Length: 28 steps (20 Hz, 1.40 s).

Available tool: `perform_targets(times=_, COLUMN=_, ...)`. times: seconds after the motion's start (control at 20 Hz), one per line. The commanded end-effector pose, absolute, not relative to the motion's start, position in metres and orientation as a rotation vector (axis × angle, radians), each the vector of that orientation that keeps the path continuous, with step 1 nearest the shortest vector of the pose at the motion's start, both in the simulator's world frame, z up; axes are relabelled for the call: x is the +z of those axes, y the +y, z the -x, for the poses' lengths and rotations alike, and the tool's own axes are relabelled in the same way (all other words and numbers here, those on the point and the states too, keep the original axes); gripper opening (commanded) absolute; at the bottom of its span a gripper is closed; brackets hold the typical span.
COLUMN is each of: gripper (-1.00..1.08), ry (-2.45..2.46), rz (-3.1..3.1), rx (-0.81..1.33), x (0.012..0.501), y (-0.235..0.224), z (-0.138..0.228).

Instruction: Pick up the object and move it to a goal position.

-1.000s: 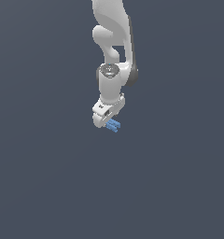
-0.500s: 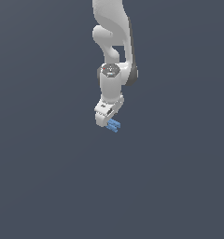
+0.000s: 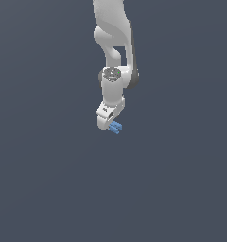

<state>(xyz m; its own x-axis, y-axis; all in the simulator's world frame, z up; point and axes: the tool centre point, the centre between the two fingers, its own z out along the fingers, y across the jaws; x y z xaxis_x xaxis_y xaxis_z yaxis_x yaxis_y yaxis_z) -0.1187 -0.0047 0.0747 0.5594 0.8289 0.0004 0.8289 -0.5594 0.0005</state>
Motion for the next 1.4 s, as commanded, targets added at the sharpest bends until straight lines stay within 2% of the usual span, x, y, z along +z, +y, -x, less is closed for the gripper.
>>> perform_targets(times=0.0, gripper=1.0, ry=1.476, rz=-2.773, rx=0.0, x=0.064, y=-0.005, z=0.119)
perform_targets(times=0.5, gripper=1.0, ry=1.479, rz=-2.771, rx=0.0, x=0.037, y=-0.005, z=0.12)
perform_targets(times=0.55, gripper=-1.0, ry=1.479, rz=-2.771, rx=0.0, x=0.037, y=-0.005, z=0.12)
perform_targets(times=1.35, gripper=-1.0, ry=1.478, rz=-2.771, rx=0.002, x=0.047, y=0.001, z=0.118)
